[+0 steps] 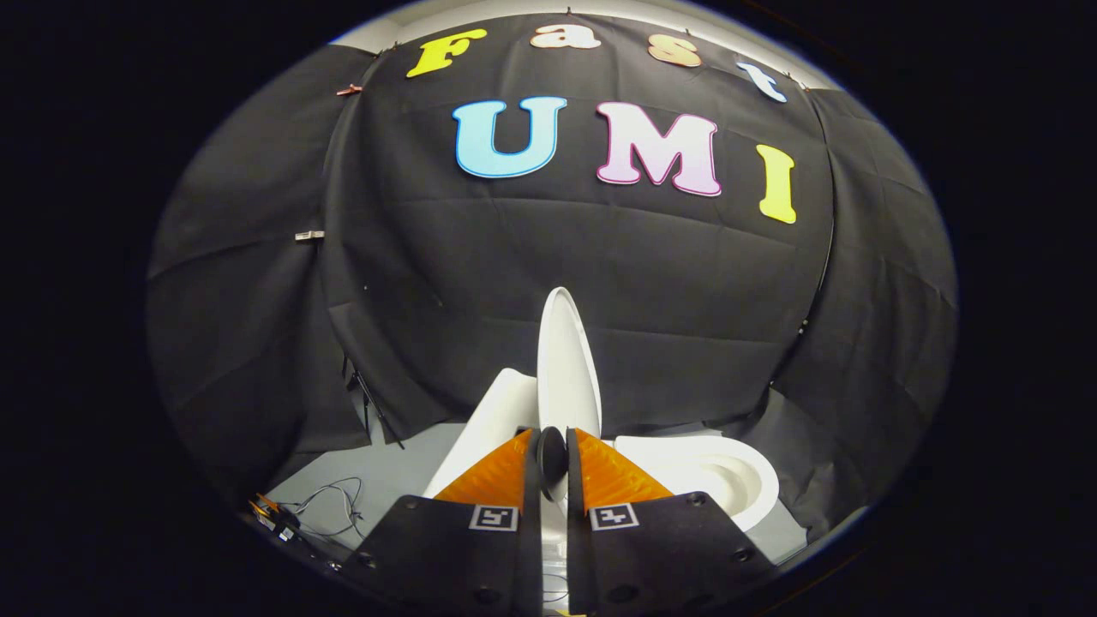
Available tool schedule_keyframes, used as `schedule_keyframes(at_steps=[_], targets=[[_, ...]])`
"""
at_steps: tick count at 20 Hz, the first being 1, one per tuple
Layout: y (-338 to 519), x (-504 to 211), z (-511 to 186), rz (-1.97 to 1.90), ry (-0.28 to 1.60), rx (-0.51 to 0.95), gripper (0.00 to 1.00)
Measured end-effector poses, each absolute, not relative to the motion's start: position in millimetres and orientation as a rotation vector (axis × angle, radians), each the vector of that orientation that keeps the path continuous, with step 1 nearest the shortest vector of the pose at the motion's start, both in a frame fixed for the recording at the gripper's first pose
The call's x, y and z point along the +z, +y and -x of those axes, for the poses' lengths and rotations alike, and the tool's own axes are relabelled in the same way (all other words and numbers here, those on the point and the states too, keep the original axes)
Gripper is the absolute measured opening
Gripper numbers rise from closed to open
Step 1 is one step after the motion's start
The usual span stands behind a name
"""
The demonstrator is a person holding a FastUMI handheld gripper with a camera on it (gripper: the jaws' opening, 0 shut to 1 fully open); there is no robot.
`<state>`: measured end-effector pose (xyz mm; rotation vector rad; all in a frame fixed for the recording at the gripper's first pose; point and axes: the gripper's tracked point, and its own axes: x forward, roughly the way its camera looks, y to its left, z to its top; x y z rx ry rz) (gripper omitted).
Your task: Open the toilet lid.
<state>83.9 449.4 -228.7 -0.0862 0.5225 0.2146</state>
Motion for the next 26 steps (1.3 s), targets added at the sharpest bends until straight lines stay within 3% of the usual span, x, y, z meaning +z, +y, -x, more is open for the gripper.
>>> schedule_keyframes(at_steps=[8, 12, 17, 26], targets=[[441.2, -223.3, -82.9, 0.129, 0.531, 0.196, 0.16], [439.2, -213.6, -74.8, 0.100, 0.554, 0.230, 0.31], [424.1, -192.6, -65.5, 0.121, 0.512, 0.258, 1.00], [373.6, -128.7, -53.0, 0.004, 0.427, 0.278, 0.99]])
